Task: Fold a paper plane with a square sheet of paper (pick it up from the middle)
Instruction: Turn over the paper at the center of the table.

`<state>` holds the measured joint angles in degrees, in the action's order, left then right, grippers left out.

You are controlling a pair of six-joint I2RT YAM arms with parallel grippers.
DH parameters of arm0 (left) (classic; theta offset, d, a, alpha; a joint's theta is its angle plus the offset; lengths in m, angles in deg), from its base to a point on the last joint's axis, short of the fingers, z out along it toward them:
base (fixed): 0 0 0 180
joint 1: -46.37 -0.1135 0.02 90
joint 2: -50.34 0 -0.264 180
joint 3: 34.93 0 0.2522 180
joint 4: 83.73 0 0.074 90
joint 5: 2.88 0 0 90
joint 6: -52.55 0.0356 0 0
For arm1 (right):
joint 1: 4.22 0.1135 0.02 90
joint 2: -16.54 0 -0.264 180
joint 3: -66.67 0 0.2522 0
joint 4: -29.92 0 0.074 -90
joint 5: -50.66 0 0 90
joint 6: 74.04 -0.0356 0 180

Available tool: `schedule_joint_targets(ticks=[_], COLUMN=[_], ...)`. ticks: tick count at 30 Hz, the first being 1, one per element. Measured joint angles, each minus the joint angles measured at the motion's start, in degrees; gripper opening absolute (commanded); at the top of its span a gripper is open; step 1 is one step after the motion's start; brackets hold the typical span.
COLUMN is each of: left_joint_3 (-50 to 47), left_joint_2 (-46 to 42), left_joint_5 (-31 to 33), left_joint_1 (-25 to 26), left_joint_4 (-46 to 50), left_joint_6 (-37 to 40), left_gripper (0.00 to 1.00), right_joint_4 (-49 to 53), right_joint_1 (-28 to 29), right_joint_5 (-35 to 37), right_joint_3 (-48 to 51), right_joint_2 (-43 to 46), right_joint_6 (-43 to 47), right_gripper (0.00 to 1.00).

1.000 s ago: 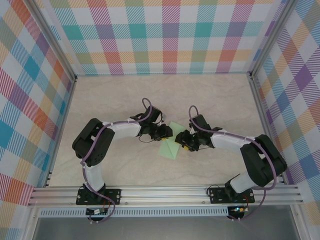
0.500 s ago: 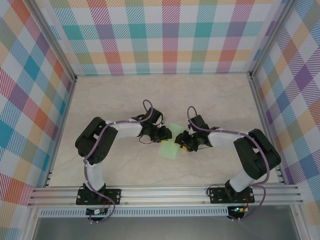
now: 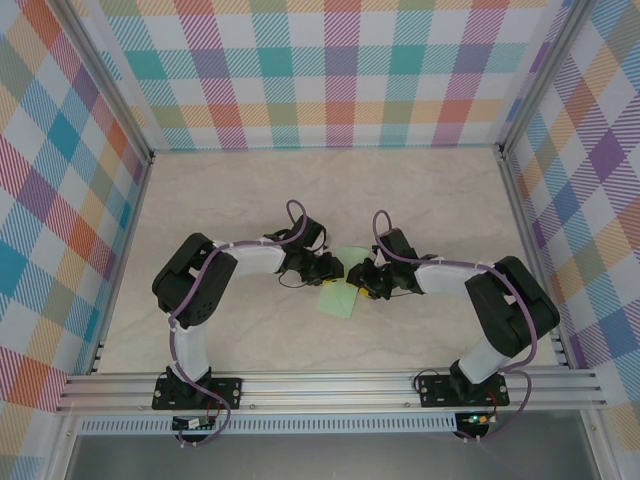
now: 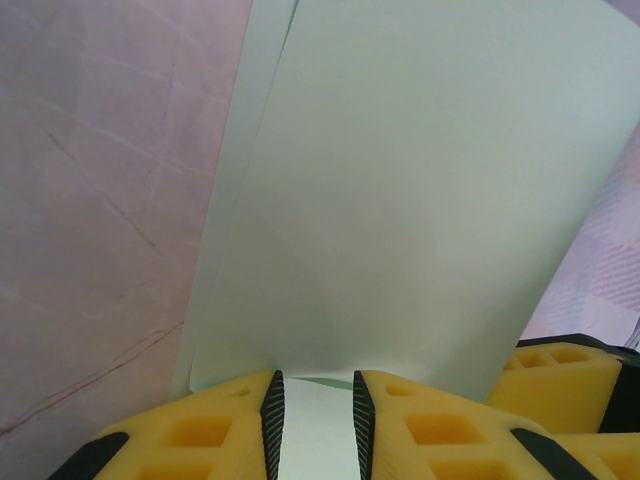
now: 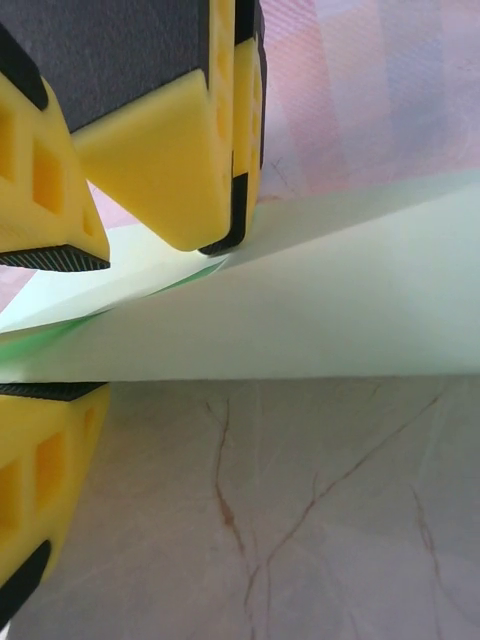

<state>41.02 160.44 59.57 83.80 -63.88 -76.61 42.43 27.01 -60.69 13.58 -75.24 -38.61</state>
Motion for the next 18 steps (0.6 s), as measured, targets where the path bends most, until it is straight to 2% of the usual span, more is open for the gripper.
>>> schedule_joint_targets(ticks=[9, 18], left_joint_3=[0.0, 0.0], left_joint_2=[0.0, 0.0], left_joint_5=[0.2, 0.4], left_joint_1=[0.0, 0.0], left_joint_4=[0.0, 0.0], left_joint_6=[0.0, -0.9], left_gripper=[0.27, 0.27], right_joint_4=[-4.3, -9.0], right_joint_1=[0.0, 0.3], right_joint_5=[-1.5, -3.5], right_joint_3=[3.5, 5.0], right_joint_2=[0.0, -0.3], right_joint_6=[1.4, 3.2], right_gripper=[0.37, 0.26])
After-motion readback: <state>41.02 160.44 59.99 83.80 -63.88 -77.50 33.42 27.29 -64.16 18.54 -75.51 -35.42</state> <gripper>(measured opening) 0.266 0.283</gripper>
